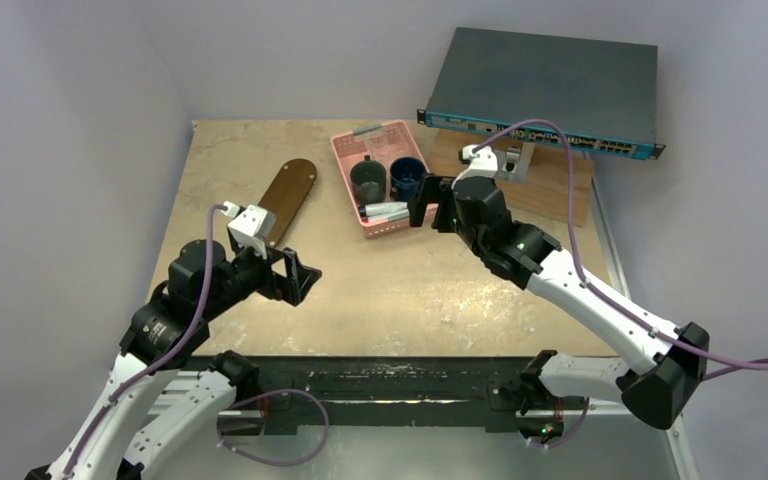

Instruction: Prepare toiletry sets of a toothbrush and toothpaste on the tray

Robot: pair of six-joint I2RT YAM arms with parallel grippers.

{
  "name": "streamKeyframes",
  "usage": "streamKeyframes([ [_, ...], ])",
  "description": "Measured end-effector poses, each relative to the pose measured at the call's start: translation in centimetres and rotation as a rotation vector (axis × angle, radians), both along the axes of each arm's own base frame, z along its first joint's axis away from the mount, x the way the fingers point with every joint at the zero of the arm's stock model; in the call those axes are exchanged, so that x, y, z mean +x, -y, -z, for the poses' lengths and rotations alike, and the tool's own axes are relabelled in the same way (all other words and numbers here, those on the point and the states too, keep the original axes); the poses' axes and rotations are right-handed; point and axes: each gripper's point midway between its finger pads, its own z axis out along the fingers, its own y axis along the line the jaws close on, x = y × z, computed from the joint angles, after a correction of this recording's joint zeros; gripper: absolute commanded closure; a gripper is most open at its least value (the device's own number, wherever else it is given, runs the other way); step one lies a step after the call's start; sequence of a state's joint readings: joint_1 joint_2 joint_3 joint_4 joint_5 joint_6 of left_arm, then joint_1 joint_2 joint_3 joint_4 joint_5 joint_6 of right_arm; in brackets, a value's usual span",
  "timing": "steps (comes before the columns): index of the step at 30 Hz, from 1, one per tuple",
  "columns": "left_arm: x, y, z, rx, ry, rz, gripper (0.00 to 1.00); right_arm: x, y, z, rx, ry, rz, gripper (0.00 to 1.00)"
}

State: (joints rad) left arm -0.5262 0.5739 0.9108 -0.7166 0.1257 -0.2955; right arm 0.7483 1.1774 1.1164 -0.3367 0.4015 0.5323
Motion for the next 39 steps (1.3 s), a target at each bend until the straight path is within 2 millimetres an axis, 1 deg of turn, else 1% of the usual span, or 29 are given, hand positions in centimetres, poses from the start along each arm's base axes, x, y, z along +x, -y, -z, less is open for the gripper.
streamKeyframes([
  [5,-0.1,-0.3,-0.2,-0.002,0.012,-0.012,0.00,0.5,-0.9,1.5,0.002,-0.038,0.001,0.06],
  [8,0.0,-0.6,-0.2,0.003,0.016,-0.028,0.00,0.9,-1.8,2.9,-0.002,-0.071,-0.015,0.10],
  [10,0.0,-0.8,-0.2,0.006,0.019,-0.040,0.00,1.2,-2.6,4.3,-0.007,-0.104,-0.027,0.12],
  [13,0.1,-1.1,-0.4,0.007,0.029,-0.053,0.00,1.6,-3.3,6.7,-0.016,-0.163,-0.017,0.13],
  [16,0.1,-1.2,-0.5,0.006,0.034,-0.060,0.00,1.8,-4.1,9.4,-0.007,-0.236,0.008,0.14],
  [20,0.1,-1.3,-0.5,0.006,0.035,-0.060,0.00,2.1,-4.7,11.6,0.029,-0.304,0.064,0.14],
  [24,0.0,-1.2,-0.5,0.006,0.035,-0.059,0.00,2.7,-4.8,12.7,0.069,-0.340,0.143,0.16],
  [26,0.0,-1.2,-0.5,0.005,0.035,-0.059,0.00,3.2,-5.0,13.0,0.087,-0.354,0.185,0.19],
  [32,0.0,-1.2,-0.5,0.003,0.036,-0.056,0.00,4.8,-4.9,13.0,0.145,-0.372,0.339,0.23],
  [35,-0.1,-1.1,-0.5,0.002,0.036,-0.051,0.00,5.4,-4.7,13.0,0.170,-0.373,0.411,0.27],
  [39,-0.1,-1.0,-0.5,-0.001,0.034,-0.045,0.00,6.4,-4.9,13.6,0.189,-0.381,0.484,0.32],
])
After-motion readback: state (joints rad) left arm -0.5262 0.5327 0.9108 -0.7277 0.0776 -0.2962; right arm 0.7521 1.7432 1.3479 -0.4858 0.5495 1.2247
